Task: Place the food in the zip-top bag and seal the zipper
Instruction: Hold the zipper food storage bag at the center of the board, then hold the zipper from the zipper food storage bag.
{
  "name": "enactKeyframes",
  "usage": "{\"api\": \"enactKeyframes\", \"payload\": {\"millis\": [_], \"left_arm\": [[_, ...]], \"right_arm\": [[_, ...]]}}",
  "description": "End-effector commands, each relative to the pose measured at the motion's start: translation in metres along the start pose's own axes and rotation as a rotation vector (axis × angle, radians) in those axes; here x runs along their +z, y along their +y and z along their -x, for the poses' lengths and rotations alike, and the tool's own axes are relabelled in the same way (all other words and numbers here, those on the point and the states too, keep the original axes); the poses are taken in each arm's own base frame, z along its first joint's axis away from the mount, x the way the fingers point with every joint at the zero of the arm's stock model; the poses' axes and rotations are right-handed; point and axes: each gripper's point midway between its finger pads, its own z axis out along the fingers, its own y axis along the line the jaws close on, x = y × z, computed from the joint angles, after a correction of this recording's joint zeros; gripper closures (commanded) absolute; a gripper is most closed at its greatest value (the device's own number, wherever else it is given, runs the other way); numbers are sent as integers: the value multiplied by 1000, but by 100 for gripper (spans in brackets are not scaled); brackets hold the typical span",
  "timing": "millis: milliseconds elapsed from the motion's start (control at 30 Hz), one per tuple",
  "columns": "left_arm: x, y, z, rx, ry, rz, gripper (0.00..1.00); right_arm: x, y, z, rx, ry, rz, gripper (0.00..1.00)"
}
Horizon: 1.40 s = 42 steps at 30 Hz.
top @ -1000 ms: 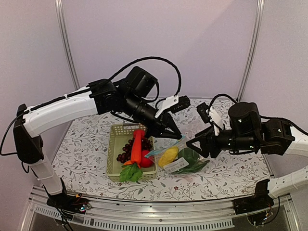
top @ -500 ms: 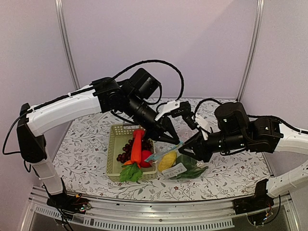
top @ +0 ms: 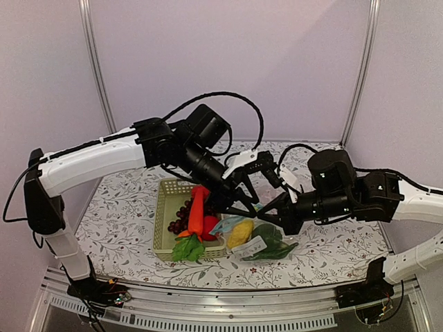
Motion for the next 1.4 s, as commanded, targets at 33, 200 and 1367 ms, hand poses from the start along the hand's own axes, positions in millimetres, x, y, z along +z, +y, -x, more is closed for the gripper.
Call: {"api": "enactKeyframes", "payload": {"millis": [33,200,1367], "left_arm": [[3,-1,-10,24,-1,26,51],[4,6,-11,12,-6,50,59],[-1,16,-23,8,-36,105,100]], "right_arm": [[-8,7,17,7,-76,38,100],[-10,6,18,9,-80,39,100],[-20,-9,25,61,-131,-31,100]]}}
